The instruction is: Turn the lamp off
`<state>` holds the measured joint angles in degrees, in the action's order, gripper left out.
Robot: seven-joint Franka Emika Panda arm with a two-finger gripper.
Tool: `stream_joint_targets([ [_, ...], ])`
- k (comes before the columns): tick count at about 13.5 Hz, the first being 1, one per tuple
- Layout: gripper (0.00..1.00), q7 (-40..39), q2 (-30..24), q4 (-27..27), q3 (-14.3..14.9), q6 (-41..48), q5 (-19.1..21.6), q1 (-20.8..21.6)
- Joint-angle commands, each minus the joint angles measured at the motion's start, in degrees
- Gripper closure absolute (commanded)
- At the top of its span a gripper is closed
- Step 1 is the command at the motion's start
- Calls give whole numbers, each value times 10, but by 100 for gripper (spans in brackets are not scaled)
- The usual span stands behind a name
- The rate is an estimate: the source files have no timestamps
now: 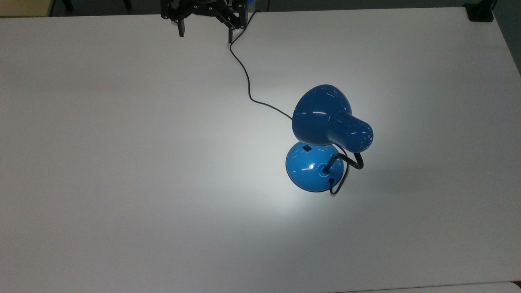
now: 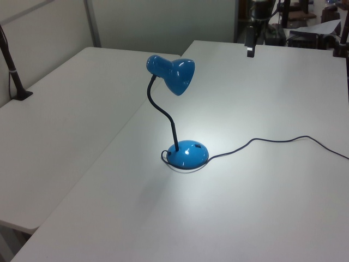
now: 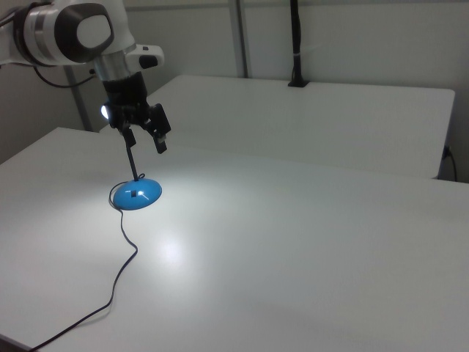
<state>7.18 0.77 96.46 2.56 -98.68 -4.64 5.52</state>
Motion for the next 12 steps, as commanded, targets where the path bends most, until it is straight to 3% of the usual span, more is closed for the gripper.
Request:
stream_joint_targets([
  [1,0,1,-2,-7,8,18,4,7],
  [9,0,0,-1,-7,8,19,4,8],
  [11,26,-11,-1,-6,8,18,5,8],
  [12,59,-22,-1,-6,8,19,8,8],
])
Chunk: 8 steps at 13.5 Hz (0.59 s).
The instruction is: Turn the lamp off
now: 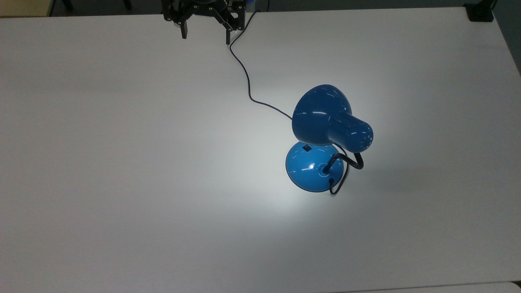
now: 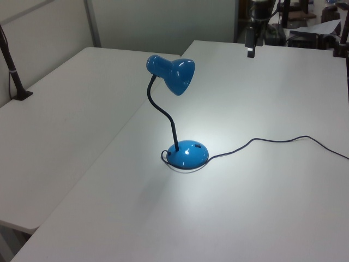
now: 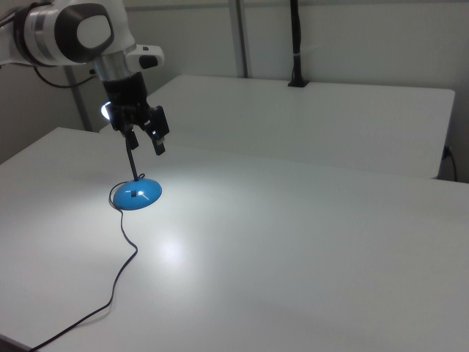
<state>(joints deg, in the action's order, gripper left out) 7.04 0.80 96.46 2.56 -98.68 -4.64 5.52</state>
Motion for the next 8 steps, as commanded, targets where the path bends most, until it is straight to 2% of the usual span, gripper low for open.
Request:
stream_joint_targets([
  [1,84,-22,-1,-6,8,19,8,9],
  [2,100,-23,0,-6,8,19,8,10],
  [8,100,-23,2,-5,8,18,8,11],
])
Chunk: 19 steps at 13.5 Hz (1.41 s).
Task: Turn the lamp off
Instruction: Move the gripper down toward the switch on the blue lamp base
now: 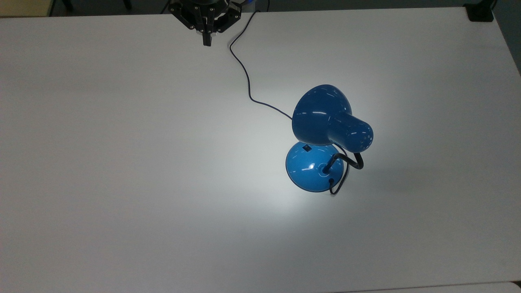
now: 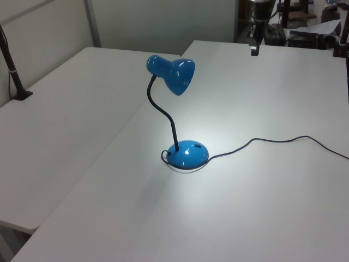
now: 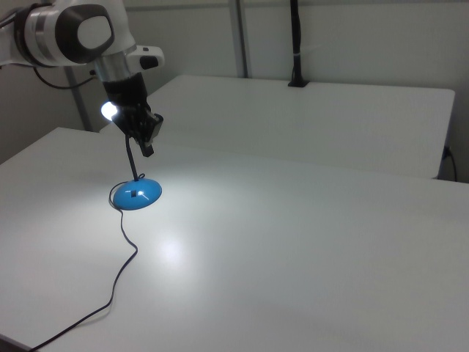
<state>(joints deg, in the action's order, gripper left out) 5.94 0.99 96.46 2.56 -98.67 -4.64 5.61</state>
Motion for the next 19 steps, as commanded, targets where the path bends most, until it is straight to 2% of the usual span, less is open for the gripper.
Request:
stream_joint_targets([
  [1,100,-12,0,-4,8,17,8,11],
  [5,100,-35,2,7,6,9,9,12],
  [7,100,-47,9,24,3,-30,9,14],
  [11,100,-44,23,59,3,-106,9,48],
  [17,100,-50,97,67,2,-226,10,99],
  [19,100,-53,125,67,-28,-273,11,98],
])
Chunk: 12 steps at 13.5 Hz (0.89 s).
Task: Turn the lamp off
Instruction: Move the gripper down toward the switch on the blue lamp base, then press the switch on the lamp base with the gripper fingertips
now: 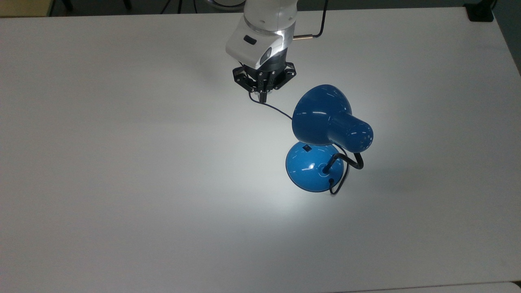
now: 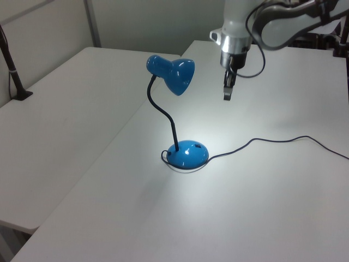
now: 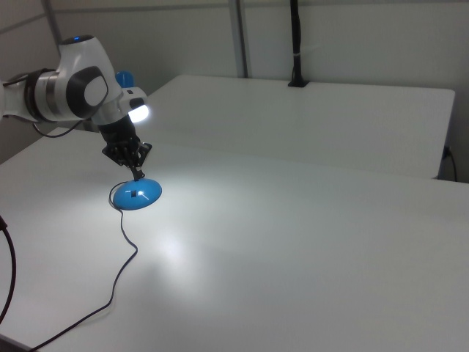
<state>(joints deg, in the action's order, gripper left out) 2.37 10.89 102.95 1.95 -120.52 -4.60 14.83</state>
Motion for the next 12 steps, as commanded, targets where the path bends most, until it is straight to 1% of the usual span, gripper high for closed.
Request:
stream_joint_targets([
  [1,100,-18,39,1,-31,-66,11,5],
  [2,100,-18,58,1,-38,-87,10,6],
  [5,100,-24,90,1,-48,-158,7,6],
  [6,100,-44,94,2,-49,-171,7,6],
  [8,100,-63,106,2,-52,-190,7,7],
  [12,100,-90,119,1,-63,-194,7,1],
])
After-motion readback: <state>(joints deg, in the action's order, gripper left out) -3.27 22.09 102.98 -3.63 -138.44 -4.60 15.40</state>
